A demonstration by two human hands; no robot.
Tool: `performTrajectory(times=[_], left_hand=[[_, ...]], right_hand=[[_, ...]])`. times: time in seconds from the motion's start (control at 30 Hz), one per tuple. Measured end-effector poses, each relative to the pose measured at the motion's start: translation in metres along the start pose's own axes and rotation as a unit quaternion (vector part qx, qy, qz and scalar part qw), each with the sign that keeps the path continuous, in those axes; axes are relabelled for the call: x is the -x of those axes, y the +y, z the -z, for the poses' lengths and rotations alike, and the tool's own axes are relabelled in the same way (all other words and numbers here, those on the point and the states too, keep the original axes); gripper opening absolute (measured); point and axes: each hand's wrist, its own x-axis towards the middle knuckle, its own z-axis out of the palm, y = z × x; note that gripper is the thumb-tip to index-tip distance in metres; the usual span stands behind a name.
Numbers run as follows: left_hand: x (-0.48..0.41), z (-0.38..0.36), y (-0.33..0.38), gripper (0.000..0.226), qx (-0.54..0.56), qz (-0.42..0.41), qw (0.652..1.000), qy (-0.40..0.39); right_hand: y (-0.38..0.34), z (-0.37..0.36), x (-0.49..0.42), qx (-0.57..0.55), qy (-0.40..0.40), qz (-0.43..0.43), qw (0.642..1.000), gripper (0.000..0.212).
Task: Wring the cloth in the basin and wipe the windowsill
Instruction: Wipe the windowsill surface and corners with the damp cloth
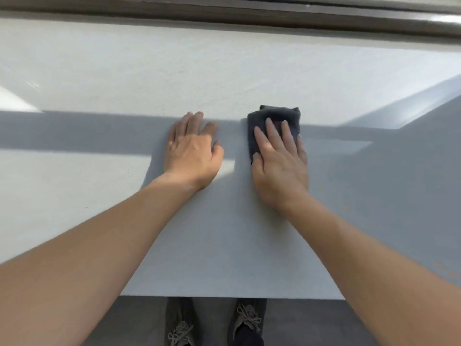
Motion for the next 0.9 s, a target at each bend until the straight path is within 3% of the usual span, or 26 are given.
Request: performTrajectory(times=[0.07,0.13,0.17,0.23,0.3,0.33,0.37,0.47,0.57,0.63,0.73,0.8,0.9], left_hand=[[-0.003,0.005,-0.001,0.042,-0.014,-0.002,1.0,0.014],[-0.009,0.008,-0.004,0.039,-0.022,-0.006,0.999,0.023],[-0.012,0.009,-0.005,0.038,-0.023,-0.007,0.999,0.026],[-0.019,0.008,-0.003,0.041,-0.039,-0.016,0.999,0.023],[-0.03,0.004,-0.001,0.047,-0.049,-0.025,0.998,0.016],[-0.037,0.003,0.0,0.049,-0.046,-0.024,0.999,0.014],[-0.046,0.001,0.002,0.052,-0.038,-0.017,0.999,0.012],[-0.064,-0.002,0.005,0.057,0.011,0.059,0.998,0.005],[-0.058,-0.011,0.005,0.064,-0.027,0.076,0.997,0.008],[-0.053,-0.012,0.005,0.068,-0.049,0.069,0.996,0.016],[-0.055,-0.014,0.005,0.07,-0.057,0.073,0.996,0.006],[-0.054,-0.014,0.005,0.07,-0.063,0.07,0.996,0.002],[-0.053,-0.014,0.007,0.072,-0.079,0.068,0.995,0.007]], right_hand=[[0.0,0.0,0.016,0.018,-0.03,0.11,0.993,0.058],[0.024,0.011,0.001,0.027,-0.049,0.159,0.986,0.057],[0.038,0.017,-0.013,0.033,-0.044,0.143,0.988,0.057],[0.062,0.028,-0.05,0.015,-0.018,0.033,0.999,0.056],[0.062,0.032,-0.081,-0.001,0.005,-0.073,0.997,0.056],[0.053,0.029,-0.088,0.001,0.009,-0.086,0.996,0.057],[0.041,0.026,-0.089,0.001,0.006,-0.07,0.998,0.058],[0.022,0.019,-0.069,0.002,-0.026,0.082,0.996,0.058],[0.045,0.027,-0.07,0.019,-0.047,0.177,0.983,0.057],[0.063,0.032,-0.095,0.027,-0.037,0.136,0.99,0.055],[0.066,0.035,-0.147,0.01,-0.012,-0.038,0.999,0.056],[0.041,0.029,-0.164,0.015,-0.006,-0.069,0.998,0.057],[0.001,0.013,-0.155,0.025,-0.027,0.104,0.994,0.058]])
